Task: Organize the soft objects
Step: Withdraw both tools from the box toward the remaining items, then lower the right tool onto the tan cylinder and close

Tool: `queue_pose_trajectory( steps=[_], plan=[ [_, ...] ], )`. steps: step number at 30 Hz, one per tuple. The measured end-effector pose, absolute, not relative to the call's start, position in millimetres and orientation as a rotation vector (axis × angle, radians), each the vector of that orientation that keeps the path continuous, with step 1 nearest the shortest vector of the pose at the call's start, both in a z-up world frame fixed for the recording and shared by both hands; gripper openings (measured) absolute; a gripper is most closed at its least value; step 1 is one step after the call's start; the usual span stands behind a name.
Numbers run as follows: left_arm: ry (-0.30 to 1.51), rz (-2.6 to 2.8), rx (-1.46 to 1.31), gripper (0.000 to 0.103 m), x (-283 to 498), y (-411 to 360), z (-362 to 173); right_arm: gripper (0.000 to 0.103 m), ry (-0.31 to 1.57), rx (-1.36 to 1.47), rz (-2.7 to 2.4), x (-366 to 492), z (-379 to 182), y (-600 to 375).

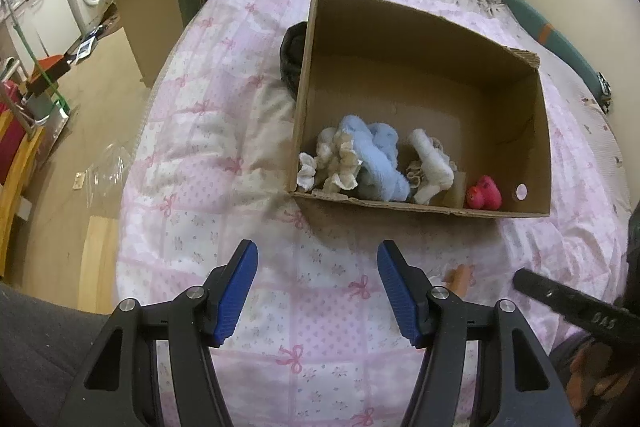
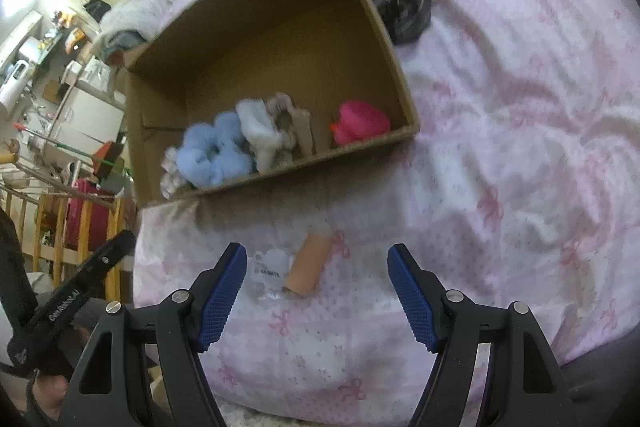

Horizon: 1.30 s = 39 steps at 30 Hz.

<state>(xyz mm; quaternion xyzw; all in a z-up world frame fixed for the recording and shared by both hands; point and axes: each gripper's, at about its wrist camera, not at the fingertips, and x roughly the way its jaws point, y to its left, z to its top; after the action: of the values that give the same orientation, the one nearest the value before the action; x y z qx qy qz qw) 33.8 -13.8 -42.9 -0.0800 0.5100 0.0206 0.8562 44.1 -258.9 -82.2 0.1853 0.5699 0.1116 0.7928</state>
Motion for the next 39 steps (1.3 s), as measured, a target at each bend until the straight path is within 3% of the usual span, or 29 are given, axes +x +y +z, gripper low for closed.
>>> queue_pose_trajectory(
  steps=[9, 32, 34, 39],
  plan=[
    [1.104, 0.046, -0.168, 0.059, 37, -15, -53, 0.078, 1.35, 0.303, 0.266, 55, -116, -232],
    [1.148, 0.064, -0.204, 0.059, 43, -7, -66, 0.077, 1.381, 0.384, 0.307, 63, -128, -233],
    [1.149, 0.068, -0.196, 0.059, 42, -7, -67, 0.057, 1.394, 0.383, 0.331, 65, -134, -226],
    [1.168, 0.057, -0.19, 0.059, 41, -8, -73, 0.031, 1.405, 0.307, 0.305, 66, -141, -214]
  ],
)
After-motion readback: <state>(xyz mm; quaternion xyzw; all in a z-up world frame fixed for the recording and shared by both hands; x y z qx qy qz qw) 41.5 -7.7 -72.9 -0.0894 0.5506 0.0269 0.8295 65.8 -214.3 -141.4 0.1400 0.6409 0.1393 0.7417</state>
